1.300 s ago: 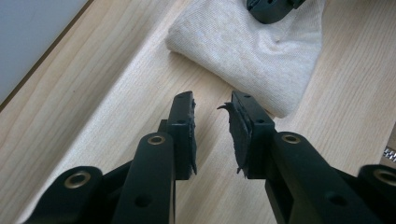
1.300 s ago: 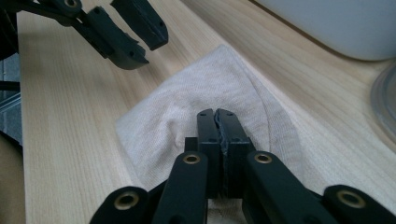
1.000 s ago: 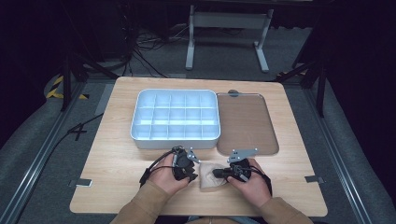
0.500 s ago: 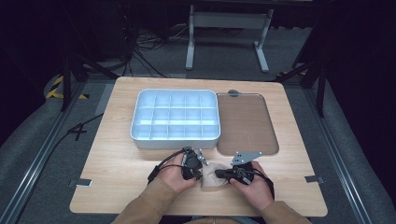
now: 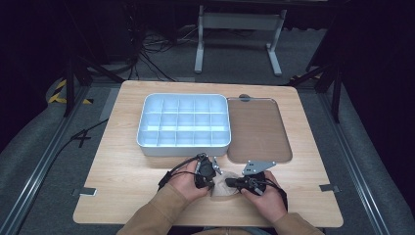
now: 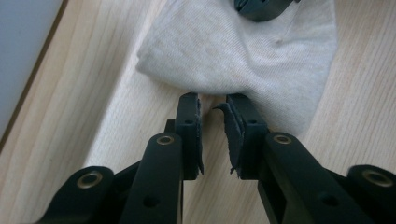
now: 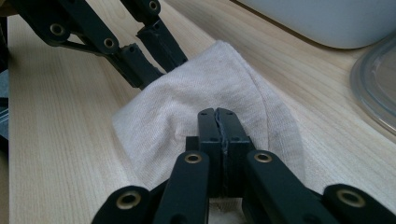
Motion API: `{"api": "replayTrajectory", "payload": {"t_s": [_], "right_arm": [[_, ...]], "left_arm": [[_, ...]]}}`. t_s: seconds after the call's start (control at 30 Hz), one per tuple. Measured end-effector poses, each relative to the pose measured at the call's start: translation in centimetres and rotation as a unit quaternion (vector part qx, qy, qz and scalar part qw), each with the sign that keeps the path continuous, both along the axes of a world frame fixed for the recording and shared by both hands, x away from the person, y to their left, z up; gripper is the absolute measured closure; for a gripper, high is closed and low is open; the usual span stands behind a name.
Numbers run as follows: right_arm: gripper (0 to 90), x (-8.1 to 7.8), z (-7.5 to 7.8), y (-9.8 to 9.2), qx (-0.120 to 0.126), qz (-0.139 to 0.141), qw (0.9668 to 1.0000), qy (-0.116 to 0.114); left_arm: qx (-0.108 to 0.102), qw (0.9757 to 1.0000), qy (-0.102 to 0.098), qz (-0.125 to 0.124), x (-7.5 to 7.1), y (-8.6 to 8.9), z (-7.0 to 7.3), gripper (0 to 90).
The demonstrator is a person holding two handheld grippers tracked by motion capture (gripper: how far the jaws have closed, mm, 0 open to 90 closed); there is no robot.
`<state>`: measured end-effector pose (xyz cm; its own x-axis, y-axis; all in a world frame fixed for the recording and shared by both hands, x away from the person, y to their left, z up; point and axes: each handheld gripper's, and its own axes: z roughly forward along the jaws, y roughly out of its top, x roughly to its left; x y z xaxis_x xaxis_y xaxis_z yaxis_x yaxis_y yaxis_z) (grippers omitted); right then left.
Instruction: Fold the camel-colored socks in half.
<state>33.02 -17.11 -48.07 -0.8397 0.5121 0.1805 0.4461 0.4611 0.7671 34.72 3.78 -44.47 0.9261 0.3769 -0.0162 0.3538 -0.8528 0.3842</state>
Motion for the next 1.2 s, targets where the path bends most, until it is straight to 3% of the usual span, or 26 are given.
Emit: {"api": "replayTrajectory", "payload": {"t_s": [0.23, 0.37, 0.5, 0.6, 0.7, 0.97, 1.07, 1.2], "right_arm": [[90.0, -0.1, 0.0, 0.0, 0.001, -0.002, 1.0, -0.005], [90.0, -0.1, 0.0, 0.0, 0.0, -0.005, 1.0, -0.005], [90.0, -0.3, 0.0, 0.1, 0.0, -0.007, 1.0, -0.004], [89.4, -0.4, 0.3, 0.3, -0.016, -0.003, 0.9997, -0.017], [87.6, -0.4, 1.0, 0.0, -0.023, -0.005, 0.9996, -0.015], [83.7, -0.8, 3.0, -2.9, -0.003, -0.032, 0.9995, 0.002], [82.7, -0.8, 3.1, -4.7, -0.027, -0.06, 0.9977, 0.017], [83.7, -0.5, 2.5, -5.5, -0.042, -0.078, 0.9953, 0.039]], "left_arm": [[-0.038, 0.9989, -0.023, -0.016, -0.2, -0.7, 0.9, 73.6], [-0.038, 0.9978, -0.04, -0.037, -0.4, -1.5, 1.4, 71.2], [-0.037, 0.9978, -0.042, -0.037, -0.4, -1.6, 1.3, 69.9], [-0.037, 0.9979, -0.039, -0.036, -0.3, -1.3, 1.4, 69.0], [-0.039, 0.9979, -0.039, -0.033, -0.4, -1.2, 1.4, 68.7], [-0.041, 0.998, -0.037, -0.03, -0.4, -1.3, 1.5, 68.5], [-0.042, 0.9979, -0.036, -0.035, -0.4, -1.5, 1.5, 68.5], [-0.04, 0.9979, -0.035, -0.038, -0.4, -1.6, 1.5, 68.5]]}}
